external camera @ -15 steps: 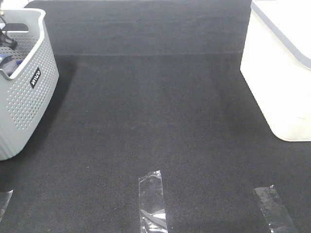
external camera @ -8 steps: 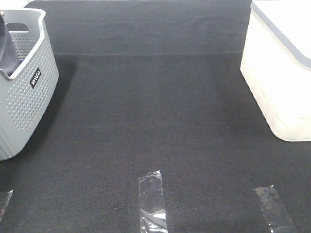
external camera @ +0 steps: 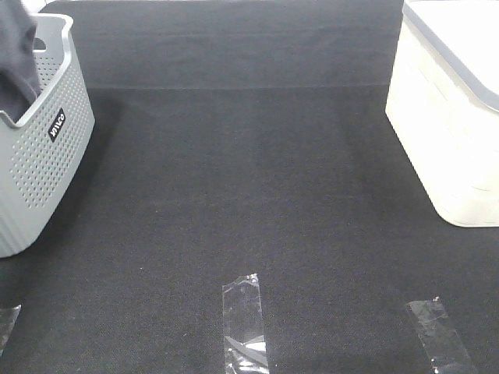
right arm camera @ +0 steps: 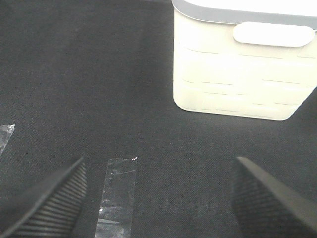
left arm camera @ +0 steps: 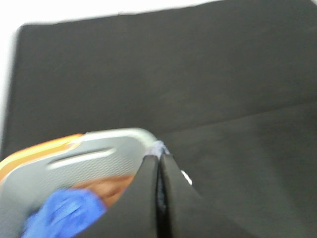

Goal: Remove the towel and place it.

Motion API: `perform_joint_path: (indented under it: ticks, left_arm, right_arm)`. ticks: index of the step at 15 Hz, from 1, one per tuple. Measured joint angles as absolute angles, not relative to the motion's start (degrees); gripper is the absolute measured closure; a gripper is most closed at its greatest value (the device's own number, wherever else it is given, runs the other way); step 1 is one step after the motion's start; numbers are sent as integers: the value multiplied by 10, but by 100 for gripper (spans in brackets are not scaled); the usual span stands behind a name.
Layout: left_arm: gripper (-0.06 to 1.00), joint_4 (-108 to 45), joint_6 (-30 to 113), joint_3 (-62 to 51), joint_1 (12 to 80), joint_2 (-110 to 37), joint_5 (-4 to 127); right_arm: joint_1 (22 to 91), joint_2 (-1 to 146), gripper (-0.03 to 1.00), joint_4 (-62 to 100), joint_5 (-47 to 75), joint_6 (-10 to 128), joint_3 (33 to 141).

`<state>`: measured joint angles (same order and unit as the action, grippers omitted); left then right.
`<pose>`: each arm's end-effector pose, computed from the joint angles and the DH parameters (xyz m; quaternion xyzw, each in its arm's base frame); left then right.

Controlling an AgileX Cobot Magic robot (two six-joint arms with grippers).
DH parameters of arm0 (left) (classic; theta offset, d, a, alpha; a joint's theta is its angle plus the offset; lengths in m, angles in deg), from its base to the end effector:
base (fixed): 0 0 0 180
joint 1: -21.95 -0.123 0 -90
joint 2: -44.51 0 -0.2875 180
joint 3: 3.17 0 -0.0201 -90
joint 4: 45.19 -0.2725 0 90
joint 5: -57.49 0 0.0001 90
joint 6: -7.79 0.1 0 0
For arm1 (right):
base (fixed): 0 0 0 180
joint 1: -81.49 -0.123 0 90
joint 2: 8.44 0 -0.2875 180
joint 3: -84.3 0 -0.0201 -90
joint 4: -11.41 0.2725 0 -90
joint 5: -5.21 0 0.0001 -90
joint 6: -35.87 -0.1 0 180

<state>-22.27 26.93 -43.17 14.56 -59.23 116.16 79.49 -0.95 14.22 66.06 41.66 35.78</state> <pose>0.3862 0.0165 0.4932 0.0792 0.8553 -0.0849 0.5050 0.0186 0.0049 0.2843 -0.0589 0.8497 0.0072 0.5239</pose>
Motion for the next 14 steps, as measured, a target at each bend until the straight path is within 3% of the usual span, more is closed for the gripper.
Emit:
perform_joint_path:
  ticks: [5, 9, 13, 14]
  left_arm:
    - [94, -11, 368, -432, 146, -560, 1233]
    - [94, 79, 407, -432, 162, -560, 1270]
    - [94, 42, 443, -432, 292, -560, 1270]
    - [94, 21, 445, -432, 329, -560, 1270]
  right_arm:
    - [795, -5, 25, 150, 661, 422, 358]
    - [795, 89, 28, 297, 629, 524, 364]
    - [795, 257, 28, 519, 571, 724, 364]
    - [795, 328, 28, 595, 564, 837, 364]
